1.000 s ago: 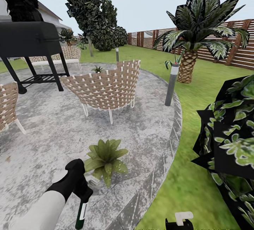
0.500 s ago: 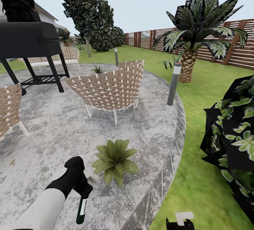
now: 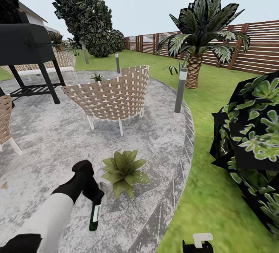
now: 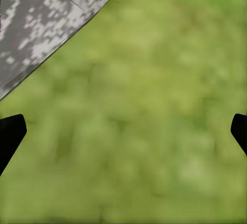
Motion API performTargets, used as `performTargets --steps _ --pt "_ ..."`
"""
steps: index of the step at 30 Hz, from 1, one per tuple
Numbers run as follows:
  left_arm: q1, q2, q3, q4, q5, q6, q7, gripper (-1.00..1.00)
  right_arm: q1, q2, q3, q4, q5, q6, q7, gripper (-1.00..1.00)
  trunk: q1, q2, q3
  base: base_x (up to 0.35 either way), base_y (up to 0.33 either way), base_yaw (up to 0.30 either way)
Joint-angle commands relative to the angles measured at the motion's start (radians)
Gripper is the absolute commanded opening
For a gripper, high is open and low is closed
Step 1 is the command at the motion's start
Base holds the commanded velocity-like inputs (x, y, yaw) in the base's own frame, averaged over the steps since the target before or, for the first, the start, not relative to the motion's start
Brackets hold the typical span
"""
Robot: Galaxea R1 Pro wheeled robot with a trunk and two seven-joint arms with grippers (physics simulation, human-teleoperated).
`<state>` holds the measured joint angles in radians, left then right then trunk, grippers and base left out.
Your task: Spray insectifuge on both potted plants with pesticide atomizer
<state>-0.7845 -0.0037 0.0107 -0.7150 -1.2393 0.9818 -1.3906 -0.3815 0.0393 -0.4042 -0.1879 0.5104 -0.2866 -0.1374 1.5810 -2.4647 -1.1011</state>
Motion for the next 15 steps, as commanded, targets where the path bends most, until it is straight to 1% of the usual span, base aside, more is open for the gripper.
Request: performTargets --steps 1,4,6,7,8,10,12,15 --pt "-0.016 0.001 0.001 0.001 -0.025 0.011 -0.020 -1.00 -0.001 0.001 -0.007 0.001 0.011 -0.003 -0.003 1.00 0.000 0.000 -0.001 -0.001 0.001 -0.003" --pt "-0.032 0.003 0.002 0.002 -0.045 0.011 -0.039 -1.00 0.000 0.001 -0.007 0.001 0.011 -0.003 -0.002 1.00 0.000 0.000 -0.001 0.000 0.000 -0.001" --pt "-0.051 0.017 0.000 0.003 -0.052 0.010 -0.095 -1.00 0.000 0.001 -0.007 0.001 0.011 -0.003 -0.002 1.00 0.000 0.000 -0.001 0.000 0.000 0.000" --pt "-0.060 0.032 -0.009 0.003 -0.066 0.010 -0.147 -1.00 0.000 0.001 -0.007 0.001 0.011 -0.003 -0.002 1.00 0.000 0.000 -0.001 0.000 0.000 0.000" --pt "-0.064 0.039 -0.023 0.002 -0.086 0.010 -0.175 -1.00 0.000 0.001 -0.007 0.001 0.011 -0.003 -0.002 1.00 0.000 0.000 -0.001 0.000 0.000 0.000" --pt "-0.064 0.043 -0.035 0.002 -0.113 0.011 -0.180 -1.00 -0.001 0.001 -0.007 0.001 0.010 -0.003 -0.003 1.00 0.000 0.000 -0.001 0.000 0.000 0.000" --pt "-0.060 0.044 -0.042 0.002 -0.132 0.011 -0.180 -1.00 -0.001 0.001 -0.007 0.001 0.010 -0.003 -0.005 1.00 0.000 0.000 -0.001 0.000 0.000 -0.013" --pt "-0.056 0.042 -0.045 0.002 -0.137 0.011 -0.180 -1.00 0.000 0.001 -0.007 0.001 0.010 -0.002 -0.005 1.00 0.000 0.000 -0.001 0.000 0.096 -0.183"
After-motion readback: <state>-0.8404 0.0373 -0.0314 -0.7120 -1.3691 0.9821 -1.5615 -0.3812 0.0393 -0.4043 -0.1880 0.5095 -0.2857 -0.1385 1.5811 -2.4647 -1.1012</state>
